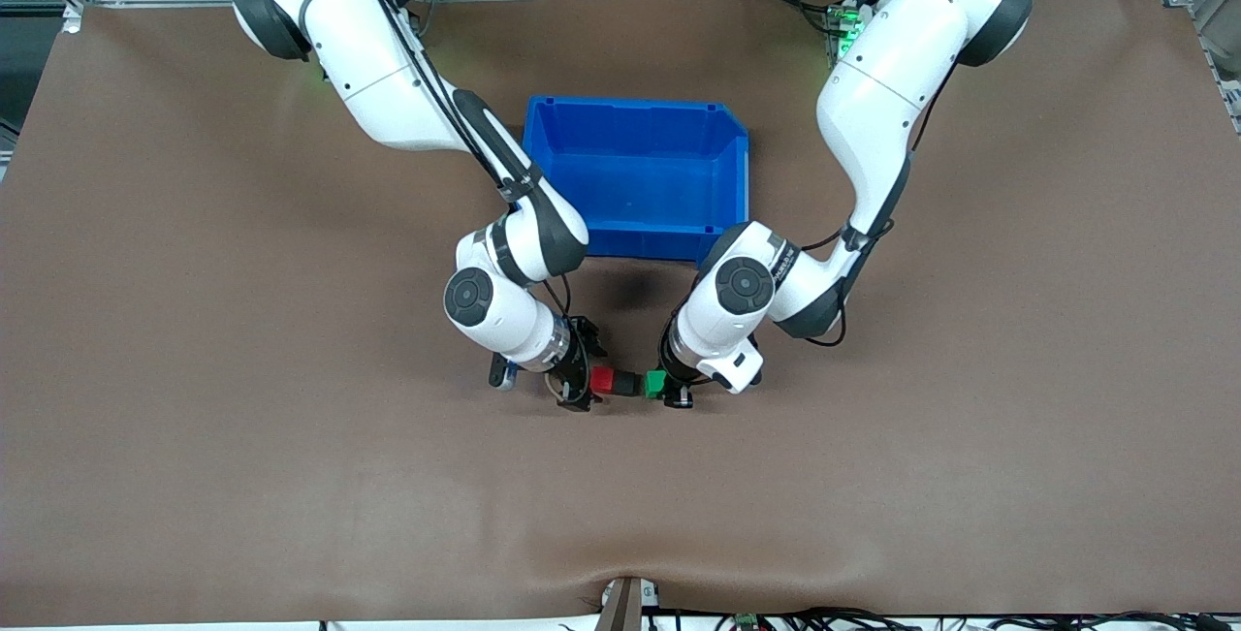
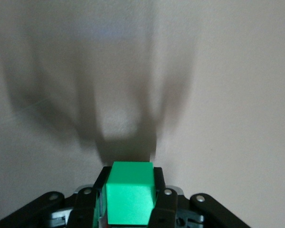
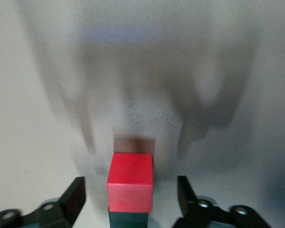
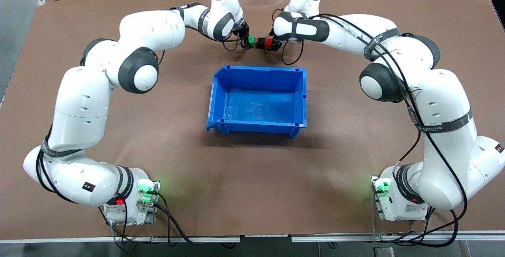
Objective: Attach green and red cubes to black cube
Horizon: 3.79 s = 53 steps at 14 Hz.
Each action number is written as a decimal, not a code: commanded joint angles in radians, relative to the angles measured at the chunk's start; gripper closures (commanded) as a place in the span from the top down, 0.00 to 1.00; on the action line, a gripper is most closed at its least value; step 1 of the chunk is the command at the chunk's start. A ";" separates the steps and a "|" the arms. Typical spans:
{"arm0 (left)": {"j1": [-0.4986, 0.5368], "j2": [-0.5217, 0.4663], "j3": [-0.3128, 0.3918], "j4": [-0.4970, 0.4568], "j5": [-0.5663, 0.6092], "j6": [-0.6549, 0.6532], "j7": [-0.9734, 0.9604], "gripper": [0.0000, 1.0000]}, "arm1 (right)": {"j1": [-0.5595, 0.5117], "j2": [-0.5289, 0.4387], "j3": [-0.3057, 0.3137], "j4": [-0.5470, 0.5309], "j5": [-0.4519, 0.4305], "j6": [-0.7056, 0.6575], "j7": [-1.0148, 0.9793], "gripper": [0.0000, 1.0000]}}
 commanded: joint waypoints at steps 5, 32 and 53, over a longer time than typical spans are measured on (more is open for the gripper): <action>-0.018 0.022 0.011 0.033 0.014 0.010 -0.031 0.00 | -0.074 -0.127 -0.071 0.013 -0.099 -0.243 -0.161 1.00; -0.093 0.083 0.073 0.104 0.013 -0.059 0.034 0.00 | -0.522 -0.939 -0.142 -0.359 -0.399 -0.896 -2.009 1.00; -0.112 0.036 0.059 0.097 -0.039 -0.238 0.026 0.00 | -0.514 -0.992 -0.100 -0.271 -0.489 -0.934 -2.007 1.00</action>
